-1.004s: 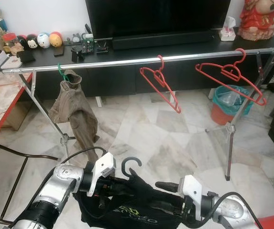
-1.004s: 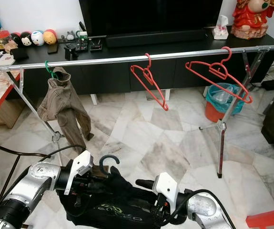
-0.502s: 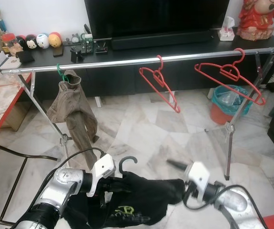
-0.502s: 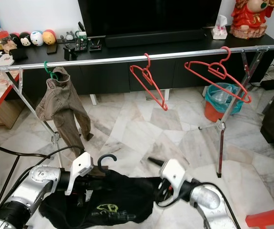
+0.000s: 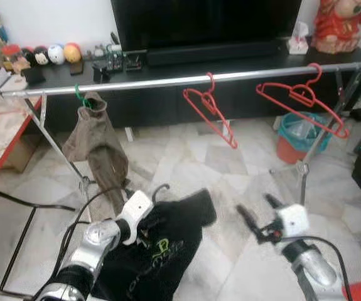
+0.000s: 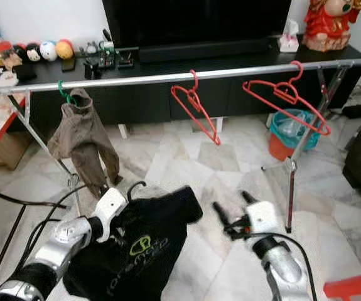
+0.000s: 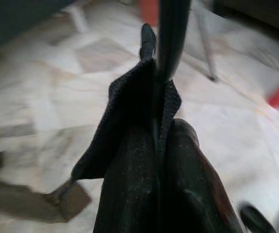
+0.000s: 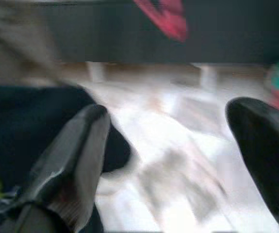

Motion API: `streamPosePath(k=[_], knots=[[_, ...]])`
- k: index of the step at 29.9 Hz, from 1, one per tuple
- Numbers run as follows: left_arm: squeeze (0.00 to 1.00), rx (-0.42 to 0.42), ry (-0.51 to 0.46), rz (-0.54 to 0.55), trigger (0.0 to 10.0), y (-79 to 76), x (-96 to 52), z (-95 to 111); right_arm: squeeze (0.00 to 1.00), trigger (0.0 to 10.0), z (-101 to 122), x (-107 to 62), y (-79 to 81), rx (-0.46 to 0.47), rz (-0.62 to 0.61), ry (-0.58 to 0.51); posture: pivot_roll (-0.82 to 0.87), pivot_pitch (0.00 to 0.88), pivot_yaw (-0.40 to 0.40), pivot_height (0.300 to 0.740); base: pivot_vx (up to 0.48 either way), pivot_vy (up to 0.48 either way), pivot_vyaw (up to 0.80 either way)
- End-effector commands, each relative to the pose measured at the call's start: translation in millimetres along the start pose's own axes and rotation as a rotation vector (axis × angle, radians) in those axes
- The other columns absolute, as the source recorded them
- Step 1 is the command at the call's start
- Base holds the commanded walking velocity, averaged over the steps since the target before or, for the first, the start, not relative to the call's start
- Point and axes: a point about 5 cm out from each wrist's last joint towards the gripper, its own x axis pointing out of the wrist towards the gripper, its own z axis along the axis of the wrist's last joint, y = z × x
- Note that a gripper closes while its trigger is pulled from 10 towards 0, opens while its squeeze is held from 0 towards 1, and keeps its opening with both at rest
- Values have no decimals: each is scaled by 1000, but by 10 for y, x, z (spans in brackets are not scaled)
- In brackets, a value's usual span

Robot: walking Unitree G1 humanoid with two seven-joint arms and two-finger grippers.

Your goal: Hang hanger

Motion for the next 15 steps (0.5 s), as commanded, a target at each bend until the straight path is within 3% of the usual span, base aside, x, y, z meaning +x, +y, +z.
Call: streamPosePath(k=[1, 3, 4, 7, 15], knots=[[0, -19, -50, 81, 10000, 85, 12, 85, 0, 10000, -183, -71, -81, 85, -145, 69, -49, 0, 106, 740, 0, 0, 0], [0, -48, -72, 113, 10000, 79, 35, 106, 0, 10000, -330, -144, -130, 125, -236, 125, -55, 0, 105, 740, 0, 0, 0], [0, -58, -81, 171, 10000, 90, 62, 125, 0, 10000, -478, -223, -165, 196, -326, 185, -53, 0, 104, 740, 0, 0, 0], [0, -54, -84, 262, 10000, 113, 104, 154, 0, 10000, -686, -326, -118, 310, -413, 266, -54, 0, 102, 740, 0, 0, 0], [0, -66, -105, 418, 10000, 238, 96, 218, 0, 10000, -939, -432, 88, 361, -433, 408, -58, 0, 100, 740, 0, 0, 0]])
